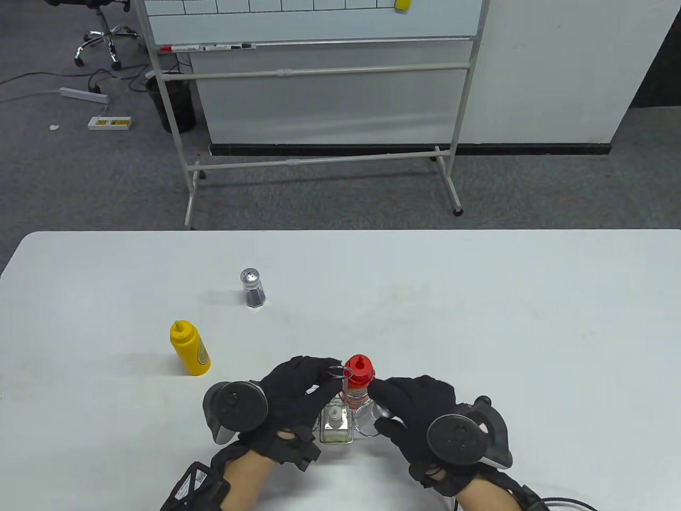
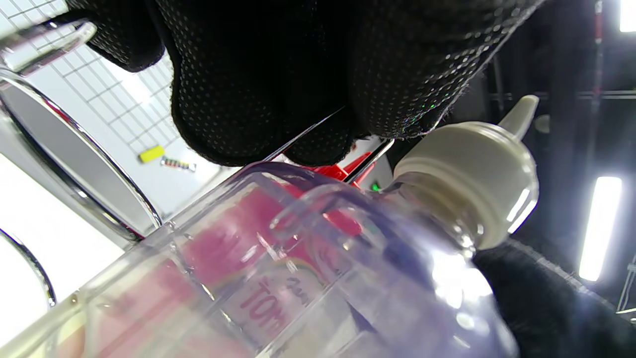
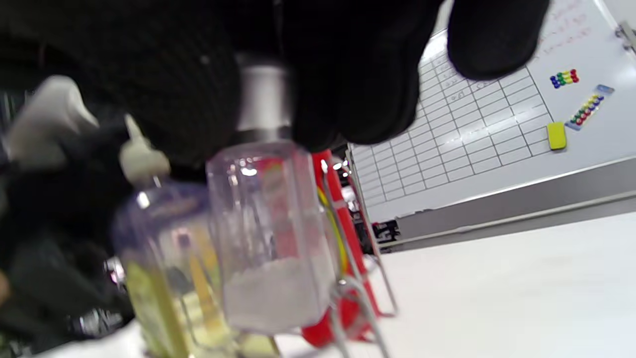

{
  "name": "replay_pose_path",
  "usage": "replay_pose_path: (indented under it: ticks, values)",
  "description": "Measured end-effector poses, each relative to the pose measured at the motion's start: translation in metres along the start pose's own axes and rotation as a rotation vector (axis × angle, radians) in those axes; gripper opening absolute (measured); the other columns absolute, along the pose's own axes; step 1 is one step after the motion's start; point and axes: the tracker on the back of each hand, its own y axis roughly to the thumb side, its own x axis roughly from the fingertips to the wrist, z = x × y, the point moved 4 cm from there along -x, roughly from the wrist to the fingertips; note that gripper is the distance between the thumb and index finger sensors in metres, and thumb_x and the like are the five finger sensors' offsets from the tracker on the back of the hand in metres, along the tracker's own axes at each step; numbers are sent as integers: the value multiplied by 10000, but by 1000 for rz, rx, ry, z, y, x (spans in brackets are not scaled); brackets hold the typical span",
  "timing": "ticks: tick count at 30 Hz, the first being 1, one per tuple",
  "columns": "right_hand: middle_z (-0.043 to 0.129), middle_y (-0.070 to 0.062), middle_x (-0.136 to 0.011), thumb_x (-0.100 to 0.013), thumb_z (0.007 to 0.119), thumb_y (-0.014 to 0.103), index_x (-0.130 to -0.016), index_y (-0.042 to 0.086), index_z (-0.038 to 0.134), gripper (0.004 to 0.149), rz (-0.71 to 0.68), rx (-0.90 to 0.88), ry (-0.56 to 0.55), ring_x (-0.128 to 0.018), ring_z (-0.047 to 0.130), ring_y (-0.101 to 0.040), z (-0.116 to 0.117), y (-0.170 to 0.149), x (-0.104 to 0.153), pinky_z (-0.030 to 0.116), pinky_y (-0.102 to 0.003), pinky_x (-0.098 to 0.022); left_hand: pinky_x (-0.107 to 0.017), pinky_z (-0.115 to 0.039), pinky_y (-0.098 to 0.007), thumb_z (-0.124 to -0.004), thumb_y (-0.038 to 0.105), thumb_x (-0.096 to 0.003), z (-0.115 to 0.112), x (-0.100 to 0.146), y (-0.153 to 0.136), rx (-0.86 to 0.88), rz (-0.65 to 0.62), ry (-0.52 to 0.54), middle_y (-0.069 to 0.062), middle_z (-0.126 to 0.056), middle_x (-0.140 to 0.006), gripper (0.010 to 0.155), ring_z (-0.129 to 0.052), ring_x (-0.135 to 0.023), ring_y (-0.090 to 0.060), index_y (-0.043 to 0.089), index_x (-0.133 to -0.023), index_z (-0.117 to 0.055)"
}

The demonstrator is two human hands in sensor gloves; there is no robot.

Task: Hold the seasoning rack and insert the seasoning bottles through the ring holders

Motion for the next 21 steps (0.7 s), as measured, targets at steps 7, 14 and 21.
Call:
replay_pose_path:
  ticks: [7, 14, 21]
  values:
    - [887, -64, -947, -399, 950, 437, -1007, 294, 781, 648, 2, 28, 55, -732, 918, -307, 19, -2, -1, 632, -634, -598, -616, -686, -618, -915, 413, -482, -3, 0, 2, 16, -6, -9, -50, -1027, -734, 433, -1051, -579, -290, 201, -859, -887]
    - [858, -81, -973, -405, 916, 497, -989, 340, 828, 611, 13, 3, 37, -772, 880, -335, 14, -1, 0, 617, -637, -604, -614, -686, -617, -917, 415, -481, -4, 1, 3, -7, -11, -17, -48, -1028, -732, 434, -1052, -578, -291, 200, -856, -890]
    - [922, -59, -896, -420, 898, 474, -942, 220, 858, 582, 47, -144, -165, -732, 914, -341, -24, 3, 3, 648, -630, -585, -614, -689, -615, -921, 418, -480, -4, 0, 3, 12, -5, -4, -49, -1030, -730, 435, -1054, -574, -289, 201, -856, -890]
